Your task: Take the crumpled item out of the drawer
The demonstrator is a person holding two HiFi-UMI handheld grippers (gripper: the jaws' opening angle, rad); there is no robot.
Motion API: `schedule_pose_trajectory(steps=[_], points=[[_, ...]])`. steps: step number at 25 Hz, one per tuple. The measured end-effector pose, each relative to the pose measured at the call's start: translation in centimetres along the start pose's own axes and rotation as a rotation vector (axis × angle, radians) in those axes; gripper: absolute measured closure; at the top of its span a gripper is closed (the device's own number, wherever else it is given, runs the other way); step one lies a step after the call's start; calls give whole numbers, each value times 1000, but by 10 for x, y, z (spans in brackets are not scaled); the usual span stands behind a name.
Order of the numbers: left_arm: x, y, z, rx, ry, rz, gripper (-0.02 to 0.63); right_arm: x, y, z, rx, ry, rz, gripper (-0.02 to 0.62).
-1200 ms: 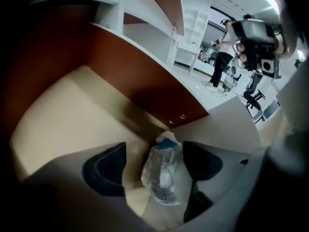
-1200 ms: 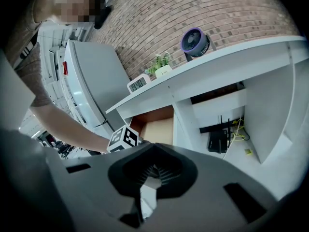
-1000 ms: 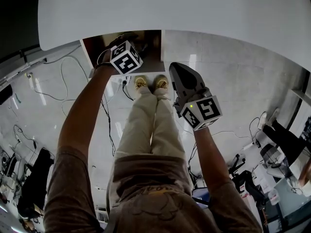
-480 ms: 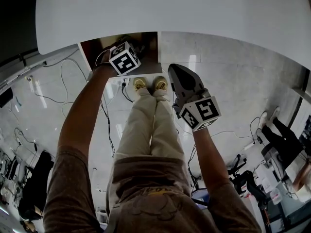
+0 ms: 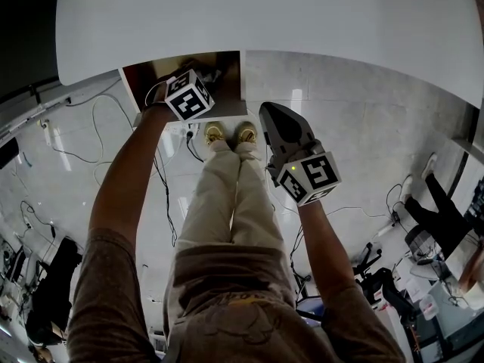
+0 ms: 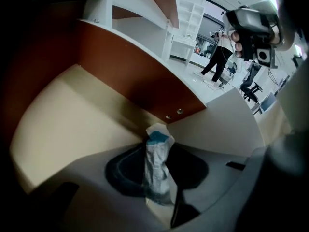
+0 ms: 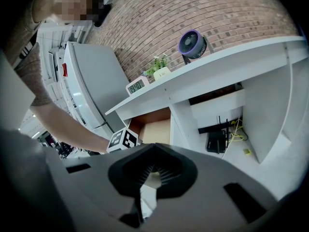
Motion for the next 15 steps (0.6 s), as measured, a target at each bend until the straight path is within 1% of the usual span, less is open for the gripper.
schedule_pose_trajectory(steps=[9, 15], points=[[-31, -7, -10, 15, 14, -75, 512, -15, -10, -22, -27, 13, -4, 600], [-69, -8, -30, -39, 83, -97, 517, -33, -12, -46, -55, 28, 4, 600]])
Point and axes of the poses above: the fingertips, and each gripper's own axes: x forward along the fingers, y to its right, z out of its underside, the point moved 1 cm from there along -x, backward along the fingers, and after that the axes turned 9 degrees about -y, right-handed, at the moved point
